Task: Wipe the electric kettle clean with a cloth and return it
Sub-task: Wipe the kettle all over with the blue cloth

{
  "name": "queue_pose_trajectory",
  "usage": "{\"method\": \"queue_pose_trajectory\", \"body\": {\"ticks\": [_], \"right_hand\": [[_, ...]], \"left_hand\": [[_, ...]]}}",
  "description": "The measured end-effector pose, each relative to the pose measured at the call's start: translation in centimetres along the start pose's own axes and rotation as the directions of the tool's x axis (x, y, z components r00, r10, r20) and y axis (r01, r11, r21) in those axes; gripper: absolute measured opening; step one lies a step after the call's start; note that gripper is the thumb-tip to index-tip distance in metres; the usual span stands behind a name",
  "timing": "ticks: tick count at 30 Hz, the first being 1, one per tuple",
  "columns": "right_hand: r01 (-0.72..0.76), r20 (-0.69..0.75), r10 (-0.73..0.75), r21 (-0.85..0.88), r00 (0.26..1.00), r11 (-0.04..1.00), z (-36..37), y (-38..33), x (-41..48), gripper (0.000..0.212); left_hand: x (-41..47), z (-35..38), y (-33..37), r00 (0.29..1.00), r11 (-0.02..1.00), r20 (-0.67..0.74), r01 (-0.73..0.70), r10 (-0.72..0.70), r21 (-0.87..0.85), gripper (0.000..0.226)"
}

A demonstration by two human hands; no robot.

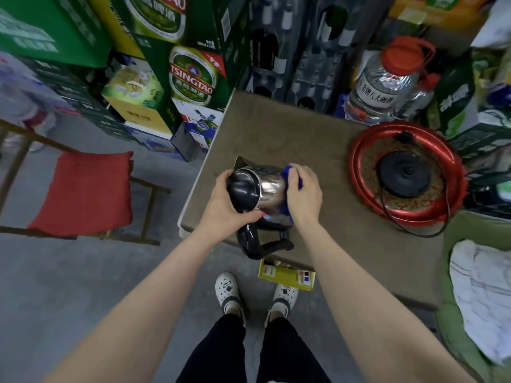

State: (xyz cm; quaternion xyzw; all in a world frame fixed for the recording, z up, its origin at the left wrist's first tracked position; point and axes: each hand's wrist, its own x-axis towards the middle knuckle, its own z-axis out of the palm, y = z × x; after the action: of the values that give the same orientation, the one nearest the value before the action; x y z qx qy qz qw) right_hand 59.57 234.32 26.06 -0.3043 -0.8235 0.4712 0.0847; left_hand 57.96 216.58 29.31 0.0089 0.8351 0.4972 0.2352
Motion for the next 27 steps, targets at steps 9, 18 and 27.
{"method": "queue_pose_trajectory", "body": {"ticks": [9, 18, 27], "right_hand": [[0.099, 0.031, -0.099, -0.003, 0.995, 0.995, 0.6, -0.3, 0.1, 0.034], [0.418, 0.235, -0.411, 0.021, 0.881, 0.908, 0.0, -3.4, -1.1, 0.025], [0.252, 0.253, -0.229, -0.063, 0.94, 0.966, -0.6, -4.0, 0.7, 0.026]], "left_hand": [[-0.6, -0.7, -0.9, 0.999, 1.0, 0.039, -0.018, 0.017, 0.013, 0.109], [-0.7, -0.2, -0.8, 0.995, 0.993, 0.086, -0.063, 0.054, 0.103, 0.11], [-0.8, 0.4, -0.5, 0.994, 0.99, 0.081, -0.088, 0.08, 0.107, 0.108]]}}
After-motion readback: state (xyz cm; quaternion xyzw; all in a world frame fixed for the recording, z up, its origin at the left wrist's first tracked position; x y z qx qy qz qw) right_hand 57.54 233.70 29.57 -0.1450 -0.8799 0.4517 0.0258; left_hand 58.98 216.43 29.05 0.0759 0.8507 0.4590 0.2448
